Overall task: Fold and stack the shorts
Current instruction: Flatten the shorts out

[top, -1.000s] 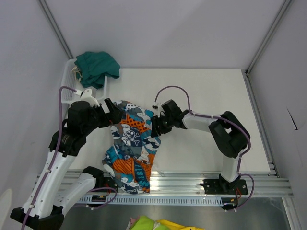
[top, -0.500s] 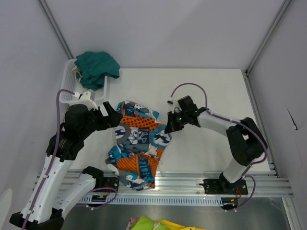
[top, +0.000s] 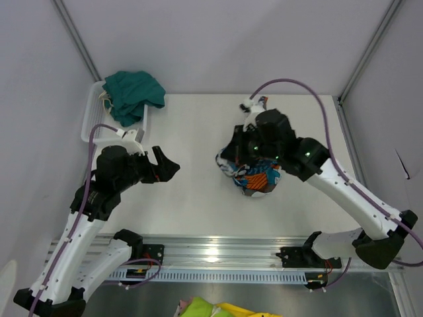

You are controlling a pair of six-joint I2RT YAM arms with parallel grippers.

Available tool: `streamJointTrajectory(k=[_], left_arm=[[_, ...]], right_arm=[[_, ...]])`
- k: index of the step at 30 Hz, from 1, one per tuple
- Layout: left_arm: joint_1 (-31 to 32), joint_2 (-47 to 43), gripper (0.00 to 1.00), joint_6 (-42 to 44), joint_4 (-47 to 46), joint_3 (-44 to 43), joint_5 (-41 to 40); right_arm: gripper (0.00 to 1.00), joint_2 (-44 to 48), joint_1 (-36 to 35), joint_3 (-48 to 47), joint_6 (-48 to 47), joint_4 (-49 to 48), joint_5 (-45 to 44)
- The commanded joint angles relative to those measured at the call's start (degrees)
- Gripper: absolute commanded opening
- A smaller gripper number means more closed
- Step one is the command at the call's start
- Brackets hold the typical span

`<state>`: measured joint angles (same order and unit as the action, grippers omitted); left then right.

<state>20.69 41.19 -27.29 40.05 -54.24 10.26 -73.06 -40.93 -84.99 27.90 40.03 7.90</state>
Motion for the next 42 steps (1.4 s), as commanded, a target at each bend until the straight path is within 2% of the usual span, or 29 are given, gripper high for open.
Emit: streamJointTrajectory(k=[1, 2, 3, 4, 5, 8, 11, 14, 18, 19, 23, 24, 25, 26, 27, 33, 42], left_arm=[[0.49, -2.08, 0.99, 1.54, -2.97, 0.01, 2.05], [0.49, -2.34, 0.99, 1.62, -2.7, 0.01, 0.82], [0.49, -2.34, 0.99, 1.71, -2.18, -0.08, -0.06], [0.49, -2.17, 0.99, 1.89, -0.87, -0.77, -0.94], [0.49, -2.08, 0.99, 2.15, -0.24, -0.87, -1.82], [0.49, -2.08, 0.99, 2.85, 1.95, -1.13, -4.18], [0.49, -2.6, 0.99, 3.03, 3.71, -0.35, -6.39], [0.49, -3.22, 0.99, 2.68, 3.19, 2.19, -3.68], [0.49, -3.75, 0.99, 1.45, -0.4, 7.37, 2.47], [0.58, -3.75, 0.99, 0.49, -1.11, 8.26, 3.0], [3.12, -2.61, 0.99, -2.24, -1.91, 10.38, 1.08], [3.74, -2.52, 0.99, -3.81, -2.95, 11.42, 0.73], [3.92, -2.34, 0.99, -4.52, -3.66, 12.13, 0.64], [4.18, -2.08, 0.99, -5.22, -4.45, 12.75, 0.55], [4.71, -1.82, 0.99, -6.71, -6.02, 13.36, 0.46], [5.32, -0.5, 0.99, -10.85, -15.07, 21.01, 0.72], [10.33, 4.95, 0.99, -9.63, -21.42, 23.65, -2.78]], right_arm=[[0.0, -6.54, -9.41, -0.7, 6.28, -0.2, -1.14], [0.22, -8.49, -13.09, -0.96, 5.77, -3.52, 0.78], [0.36, -10.51, -14.34, -1.66, 4.72, -4.34, 2.54], [0.45, -14.62, -15.49, -4.28, 3.31, -4.61, 4.65], [0.6, -16.05, -17.15, -5.35, 1.21, -5.05, 7.54], [0.78, -16.25, -17.43, -4.93, 1.1, -8.8, 9.84], [0.8, -11.78, -15.15, -0.1, 1.72, -13.56, 12.4], [0.79, -8.0, -12.17, 3.42, 1.11, -12.18, 9.51], [0.76, -5.09, -7.51, 6.94, -0.39, -6.73, -0.59], [0.75, -4.64, -4.37, 7.81, 0.22, -5.42, -4.09], [0.73, -1.83, 4.87, 13.26, 4.26, -6.01, -10.09], [0.75, -0.87, 6.54, 15.71, 4.96, -6.71, -10.19], [0.89, -0.6, 10.04, 16.78, 6.19, -8.29, -9.84], [0.96, -0.42, 11.56, 17.57, 6.81, -9.0, -9.75], [0.99, -0.59, 12.88, 18.19, 7.08, -9.44, -9.66], [0.95, -7.61, 22.19, 15.3, 7.61, -10.15, -5.36], [0.93, -22.56, 26.16, 7.47, 9.27, -11.55, -2.46]])
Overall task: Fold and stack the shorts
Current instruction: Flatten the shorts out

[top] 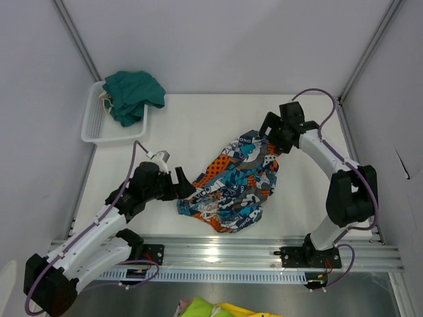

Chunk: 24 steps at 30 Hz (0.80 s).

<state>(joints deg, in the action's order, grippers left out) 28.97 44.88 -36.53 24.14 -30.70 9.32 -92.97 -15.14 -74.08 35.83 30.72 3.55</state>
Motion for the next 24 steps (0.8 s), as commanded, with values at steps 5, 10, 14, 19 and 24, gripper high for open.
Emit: streamJointTrajectory(k=[5, 10, 14, 19, 24], left_arm=[[4.34, 3.54, 0.99, 0.06, -6.82, 0.37, -3.25], [4.69, 3.37, 0.99, 0.41, -7.0, 0.9, -4.05], [4.69, 3.89, 0.99, 0.76, -7.0, 0.9, -3.96], [4.87, 4.25, 0.99, 1.55, -6.74, 0.9, -4.49], [5.04, 4.51, 0.99, 1.82, -6.83, 1.25, -4.66]], right_arm=[[0.77, -5.99, 1.16, -3.62, 1.35, -4.26, 2.95], [0.57, -7.23, 2.65, 1.39, 1.25, -7.6, 4.27], [0.4, -6.09, 4.24, 5.53, 1.78, -10.33, 5.68], [0.43, -4.86, 4.41, 6.06, 1.08, -10.15, 5.32], [0.6, -4.33, 4.68, 4.83, 0.64, -8.75, 7.26]])
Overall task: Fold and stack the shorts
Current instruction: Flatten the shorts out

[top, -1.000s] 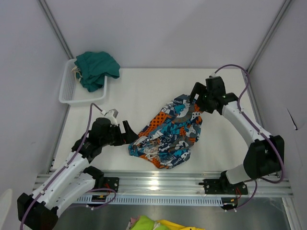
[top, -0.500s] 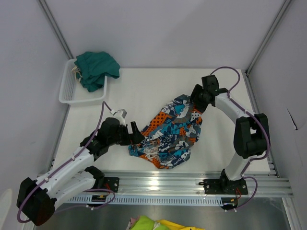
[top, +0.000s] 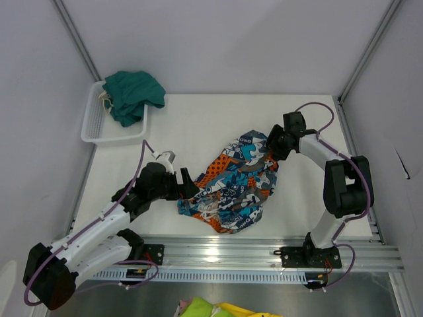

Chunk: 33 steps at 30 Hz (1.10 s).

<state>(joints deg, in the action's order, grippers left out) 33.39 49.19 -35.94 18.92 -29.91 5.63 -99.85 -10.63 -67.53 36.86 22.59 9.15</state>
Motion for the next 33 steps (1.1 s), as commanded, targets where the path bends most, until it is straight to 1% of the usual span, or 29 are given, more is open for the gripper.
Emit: streamJointTrajectory(k=[1, 7, 8, 9, 14, 22, 29, 31, 33], left_arm=[[0.71, 0.29, 0.99, 1.23, -1.69, 0.55, -0.97], [0.89, 0.64, 0.99, 1.31, -1.87, 0.38, -1.06], [0.89, 0.56, 0.99, 1.23, -1.95, -2.14, -0.97], [0.89, 0.64, 0.99, 1.31, -1.95, 0.53, -1.06], [0.98, 0.64, 0.99, 1.31, -2.04, 0.56, -1.15], [1.07, 0.82, 0.99, 1.4, -1.87, 0.73, -1.41], [1.16, 1.26, 0.99, 1.4, -2.22, 0.82, -1.32], [1.15, 1.43, 0.99, 1.4, -2.31, 0.82, -1.32], [1.33, 1.35, 0.99, 1.4, -2.39, 0.91, -1.23]], right_arm=[[0.61, 2.82, 0.17, -1.9, -0.39, -0.53, 2.1], [0.61, 5.19, 0.17, -2.78, 0.4, -0.18, 2.98], [0.61, 5.37, 0.17, -2.96, 0.49, 0.0, 2.98], [0.6, 5.37, 0.17, -3.48, 0.4, 0.43, 2.98], [0.59, 5.02, 0.17, -4.81, 0.49, 1.05, 3.16], [0.58, 0.72, 0.17, -6.39, 0.23, 1.49, 3.16], [0.58, -0.51, 0.17, -4.2, 0.05, 0.61, 2.11], [0.56, -1.13, 0.26, -3.93, -0.12, 0.27, 1.49], [0.52, -1.83, 0.26, -3.67, -0.12, -0.26, 1.4]])
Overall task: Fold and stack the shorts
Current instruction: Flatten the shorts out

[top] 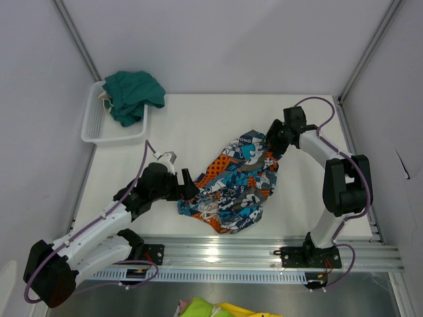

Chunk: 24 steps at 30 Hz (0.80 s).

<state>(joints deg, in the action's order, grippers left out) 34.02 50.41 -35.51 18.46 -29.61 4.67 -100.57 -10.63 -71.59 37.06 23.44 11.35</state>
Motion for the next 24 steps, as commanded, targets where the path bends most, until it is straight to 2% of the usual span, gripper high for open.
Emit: streamJointTrajectory(k=[1, 3, 4, 5, 8, 11, 12, 18, 24], left_arm=[[0.61, 0.04, 0.99, 0.97, -2.02, 0.78, -0.45], [0.61, 0.12, 0.99, 0.97, -2.02, 0.86, -0.45], [0.61, 0.21, 0.99, 1.05, -1.94, 0.86, -0.45], [0.61, 0.21, 0.99, 1.14, -1.93, 0.86, -0.45], [0.61, 0.21, 0.99, 1.32, -1.93, 0.95, -0.71], [0.7, 0.65, 0.99, 1.58, -2.29, 1.21, -0.62], [0.7, 1.17, 0.99, 1.75, -2.37, 1.04, -0.71], [2.36, 2.93, 0.99, 2.72, -5.27, 1.22, -0.1], [6.84, 7.41, 0.99, 5.0, -6.94, -0.89, -3.78]], right_arm=[[0.51, -1.38, 0.35, 0.58, -0.23, -1.29, -0.55], [0.47, -2.08, 0.35, 0.31, -0.14, -1.99, -0.37], [0.42, -2.34, 0.44, 0.14, -0.14, -2.08, -0.19], [0.29, -2.61, 0.44, -0.04, -0.06, -2.35, 0.16], [0.19, -3.05, 0.7, -0.74, -0.14, -2.35, 0.51], [0.02, -2.96, 0.88, -1.79, -0.32, -1.74, 0.42], [0.0, -2.79, 1.14, -2.14, -0.32, -1.47, 0.16], [0.0, -0.94, 4.38, -4.26, -0.23, -1.03, -0.28], [0.0, 0.9, 9.57, -1.8, 0.91, -4.1, 0.07]])
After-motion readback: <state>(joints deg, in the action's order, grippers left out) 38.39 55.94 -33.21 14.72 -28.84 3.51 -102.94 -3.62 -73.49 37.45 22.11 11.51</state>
